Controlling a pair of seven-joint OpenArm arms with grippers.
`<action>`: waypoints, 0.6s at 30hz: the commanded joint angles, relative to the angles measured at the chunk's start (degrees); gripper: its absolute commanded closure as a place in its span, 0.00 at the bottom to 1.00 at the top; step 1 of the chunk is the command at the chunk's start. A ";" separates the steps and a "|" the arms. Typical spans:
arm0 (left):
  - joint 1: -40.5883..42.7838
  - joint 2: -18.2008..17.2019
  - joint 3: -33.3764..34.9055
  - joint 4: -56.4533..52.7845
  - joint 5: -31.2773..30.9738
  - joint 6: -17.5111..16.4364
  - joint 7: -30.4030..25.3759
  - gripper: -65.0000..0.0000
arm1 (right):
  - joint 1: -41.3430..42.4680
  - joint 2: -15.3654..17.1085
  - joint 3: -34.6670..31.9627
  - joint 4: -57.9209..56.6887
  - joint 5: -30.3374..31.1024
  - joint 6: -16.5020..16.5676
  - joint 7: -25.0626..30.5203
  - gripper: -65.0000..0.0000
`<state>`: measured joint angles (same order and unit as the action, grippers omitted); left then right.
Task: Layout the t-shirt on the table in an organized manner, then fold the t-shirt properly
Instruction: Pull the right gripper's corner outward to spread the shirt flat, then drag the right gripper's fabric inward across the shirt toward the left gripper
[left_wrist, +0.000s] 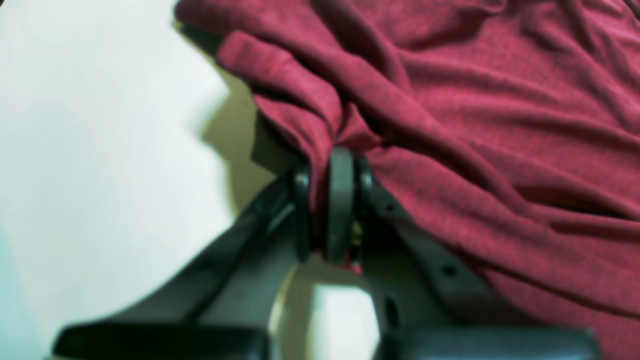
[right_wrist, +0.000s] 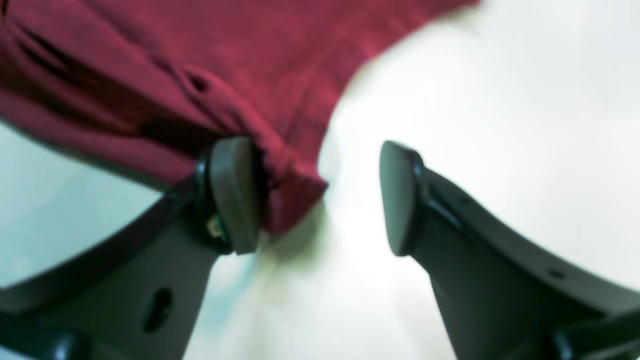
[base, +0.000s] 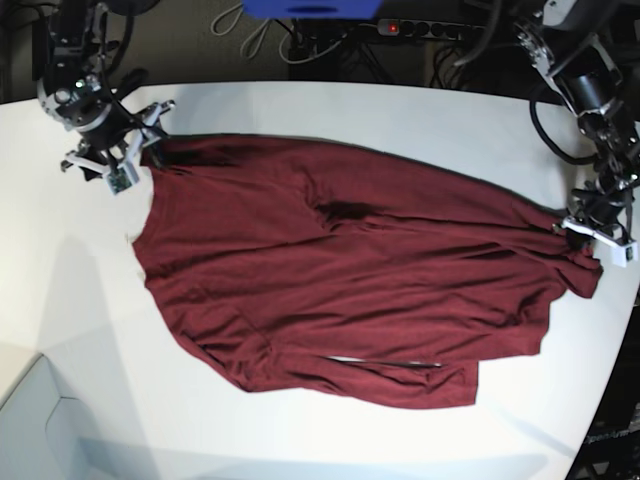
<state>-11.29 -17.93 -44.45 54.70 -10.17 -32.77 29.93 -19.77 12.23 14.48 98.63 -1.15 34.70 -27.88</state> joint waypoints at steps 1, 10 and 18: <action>-0.97 -1.10 -0.17 1.17 -0.86 -0.15 -1.14 0.97 | 0.21 0.39 0.25 1.28 0.75 0.07 1.11 0.43; -0.18 -1.10 -0.08 1.17 -0.77 -0.15 -1.05 0.97 | 0.47 -2.78 -3.89 12.10 1.02 0.25 1.11 0.43; -0.18 -1.10 -0.17 1.17 -0.77 -0.15 -1.05 0.97 | 4.17 -5.86 -13.56 14.03 0.75 2.71 0.58 0.43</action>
<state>-10.46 -17.89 -44.47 54.74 -10.17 -32.77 29.93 -15.79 6.13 0.84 111.77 -0.89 37.47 -28.32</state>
